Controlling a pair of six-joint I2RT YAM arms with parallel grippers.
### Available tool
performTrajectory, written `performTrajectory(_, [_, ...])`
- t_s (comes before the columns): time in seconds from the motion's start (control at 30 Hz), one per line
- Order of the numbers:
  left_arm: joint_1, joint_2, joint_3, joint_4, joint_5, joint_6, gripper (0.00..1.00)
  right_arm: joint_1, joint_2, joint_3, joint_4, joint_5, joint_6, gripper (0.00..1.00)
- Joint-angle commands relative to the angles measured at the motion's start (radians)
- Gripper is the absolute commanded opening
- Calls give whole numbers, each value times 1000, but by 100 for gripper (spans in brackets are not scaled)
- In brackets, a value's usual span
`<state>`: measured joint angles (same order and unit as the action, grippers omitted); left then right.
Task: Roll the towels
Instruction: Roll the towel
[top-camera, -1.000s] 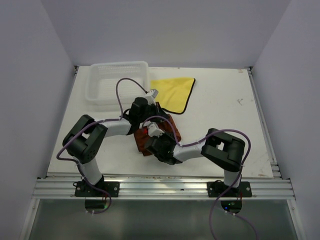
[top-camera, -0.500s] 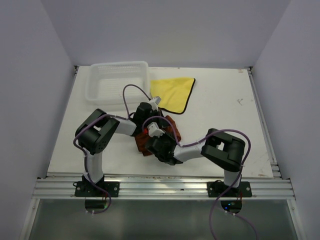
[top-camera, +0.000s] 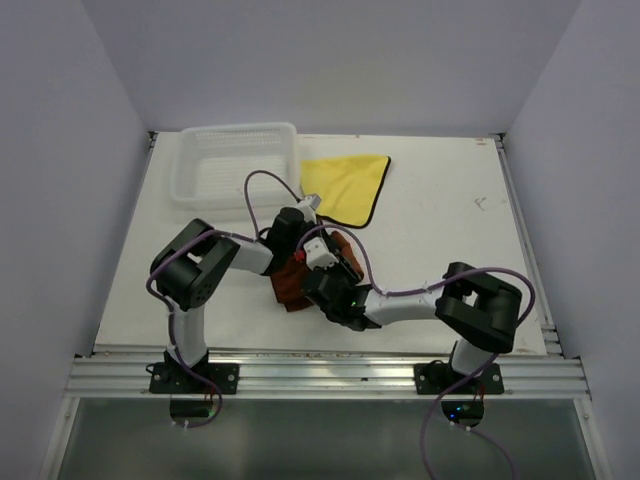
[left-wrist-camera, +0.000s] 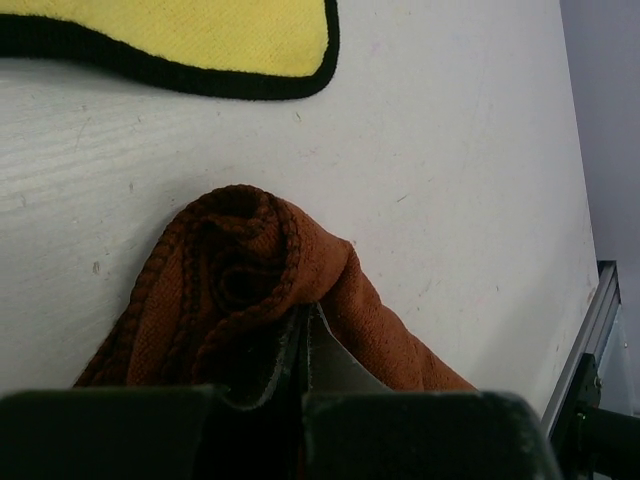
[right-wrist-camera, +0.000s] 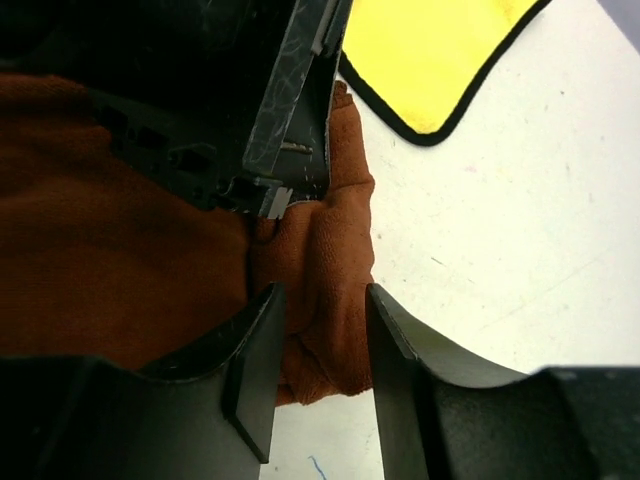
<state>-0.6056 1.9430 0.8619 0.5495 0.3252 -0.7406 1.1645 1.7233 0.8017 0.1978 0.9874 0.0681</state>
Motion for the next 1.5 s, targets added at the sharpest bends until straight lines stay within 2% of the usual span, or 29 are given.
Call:
performTrajectory(0.0, [4,27,-63,-142,-129,52,0,-6,-105,-13,-14,-36,90,42])
performTrajectory(0.23, [3,14,-81,-132,-133,47,0,-55,-355,-113,-101,-148,295,46])
performTrajectory(0.37, [3,5,-89,-120,-137,47,0,-208,-471,-193,-90,-418,479,47])
performTrajectory(0.4, [3,4,-92,-118,-138,47,0,-289,-491,-215,-84,-538,508,48])
performTrajectory(0.43, [3,2,-93,-115,-141,46,0,-328,-496,-223,-66,-597,559,50])
performTrajectory(0.5, [3,1,-103,-109,-143,43,0,-421,-487,-223,-58,-727,591,53])
performTrajectory(0.6, [3,-3,-109,-103,-144,40,0,-482,-458,-193,-67,-817,618,61])
performTrajectory(0.67, [3,-3,-112,-100,-144,41,0,-506,-407,-167,-83,-842,630,62])
performTrajectory(1.03, [3,-10,-130,-95,-149,41,0,-540,-240,-173,31,-983,699,64])
performTrajectory(1.13, [3,-15,-135,-94,-156,43,0,-540,-229,-191,60,-1007,708,63])
performTrajectory(1.4, [3,-29,-143,-118,-189,40,0,-540,-196,-252,129,-1082,702,40])
performTrajectory(1.47, [4,-32,-143,-128,-198,37,0,-539,-186,-265,146,-1095,699,39])
